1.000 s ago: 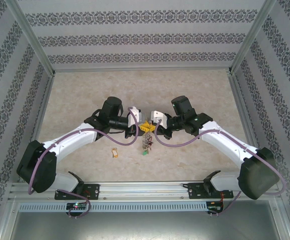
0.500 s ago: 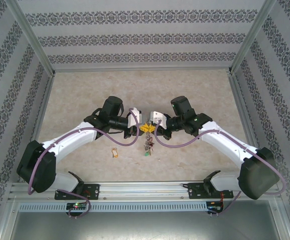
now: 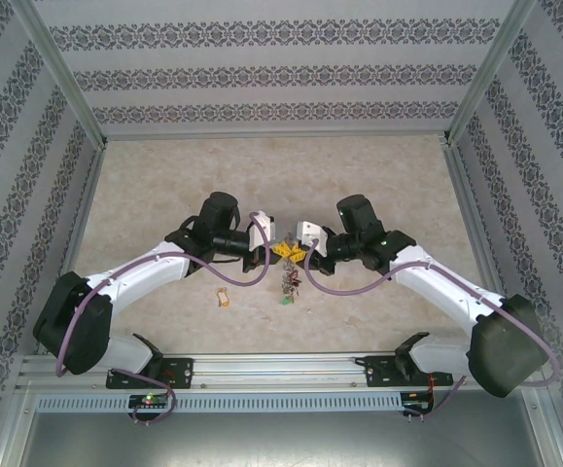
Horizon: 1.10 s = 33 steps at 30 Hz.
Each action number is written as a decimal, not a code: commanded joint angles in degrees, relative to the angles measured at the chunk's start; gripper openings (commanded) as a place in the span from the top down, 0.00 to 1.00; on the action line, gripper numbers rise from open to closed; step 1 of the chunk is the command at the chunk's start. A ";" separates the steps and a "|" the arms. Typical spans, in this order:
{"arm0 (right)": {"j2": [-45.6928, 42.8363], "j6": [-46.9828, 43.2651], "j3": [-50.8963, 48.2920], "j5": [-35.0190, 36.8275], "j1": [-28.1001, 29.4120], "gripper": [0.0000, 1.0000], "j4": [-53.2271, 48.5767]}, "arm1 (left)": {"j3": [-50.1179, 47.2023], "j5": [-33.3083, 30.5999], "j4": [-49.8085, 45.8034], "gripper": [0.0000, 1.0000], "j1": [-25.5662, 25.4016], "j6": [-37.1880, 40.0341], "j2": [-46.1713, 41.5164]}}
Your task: Put the keys on the keyring
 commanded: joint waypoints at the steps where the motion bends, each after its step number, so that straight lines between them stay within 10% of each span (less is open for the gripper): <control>1: -1.89 2.67 -2.77 -1.52 -0.70 0.84 4.66 | -1.28 1.56 13.43 1.00 -0.40 -6.45 -1.17; 25: -8.95 12.67 -9.95 -2.78 -4.42 0.83 20.33 | -2.11 2.20 19.97 1.00 -0.41 -11.21 -0.94; 33: -8.95 13.14 -9.81 -3.12 -4.33 0.97 21.12 | -2.43 2.12 21.42 1.00 -0.40 -12.59 -1.23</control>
